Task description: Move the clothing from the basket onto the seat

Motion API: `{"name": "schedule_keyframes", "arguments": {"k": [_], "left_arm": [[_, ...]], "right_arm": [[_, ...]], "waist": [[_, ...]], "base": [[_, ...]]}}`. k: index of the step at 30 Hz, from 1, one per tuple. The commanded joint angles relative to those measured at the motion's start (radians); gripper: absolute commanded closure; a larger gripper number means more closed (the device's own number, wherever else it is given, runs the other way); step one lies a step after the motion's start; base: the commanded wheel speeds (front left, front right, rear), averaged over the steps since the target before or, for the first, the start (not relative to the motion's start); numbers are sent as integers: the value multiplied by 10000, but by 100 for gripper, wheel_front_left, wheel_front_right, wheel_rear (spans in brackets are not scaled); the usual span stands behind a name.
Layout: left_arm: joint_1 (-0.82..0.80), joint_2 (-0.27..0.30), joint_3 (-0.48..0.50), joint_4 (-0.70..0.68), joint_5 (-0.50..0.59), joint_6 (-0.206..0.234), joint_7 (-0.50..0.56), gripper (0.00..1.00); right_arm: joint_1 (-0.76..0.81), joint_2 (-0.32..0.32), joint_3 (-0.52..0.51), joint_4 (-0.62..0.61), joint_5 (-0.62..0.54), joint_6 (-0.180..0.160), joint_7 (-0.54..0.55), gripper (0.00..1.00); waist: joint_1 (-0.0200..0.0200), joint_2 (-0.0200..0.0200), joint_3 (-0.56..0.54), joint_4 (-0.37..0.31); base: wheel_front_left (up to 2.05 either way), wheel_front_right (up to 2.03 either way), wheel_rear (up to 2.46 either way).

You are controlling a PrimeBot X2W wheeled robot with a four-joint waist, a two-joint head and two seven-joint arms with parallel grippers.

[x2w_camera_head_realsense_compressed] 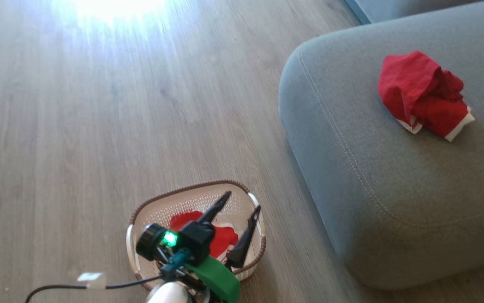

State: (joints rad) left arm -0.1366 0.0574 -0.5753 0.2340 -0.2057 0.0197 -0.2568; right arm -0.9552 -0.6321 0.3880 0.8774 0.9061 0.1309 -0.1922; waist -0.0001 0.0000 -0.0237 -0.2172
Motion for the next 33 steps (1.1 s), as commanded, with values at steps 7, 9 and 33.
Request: {"name": "schedule_keyframes", "arguments": {"k": [7,9,33], "left_arm": [[-11,-71,1153,-769,-39,336,-49,0],[59,-71,1379,-883,-53,421,-49,0],[980,-72,3543,-1802,195,2262,-49,0]], "right_arm": [[1207,-253,492,-2169,640,-2,-558,0],[1659,-168,604,-2756,801,-2,-610,0],[7612,2632,-1341,-7083,-994,-2,-694,0]], "waist": [[1,0,-502,301],[1,0,-577,368],[1,0,-517,1774]], "base": [[0,0,0],[0,0,0],[0,0,0]]}}
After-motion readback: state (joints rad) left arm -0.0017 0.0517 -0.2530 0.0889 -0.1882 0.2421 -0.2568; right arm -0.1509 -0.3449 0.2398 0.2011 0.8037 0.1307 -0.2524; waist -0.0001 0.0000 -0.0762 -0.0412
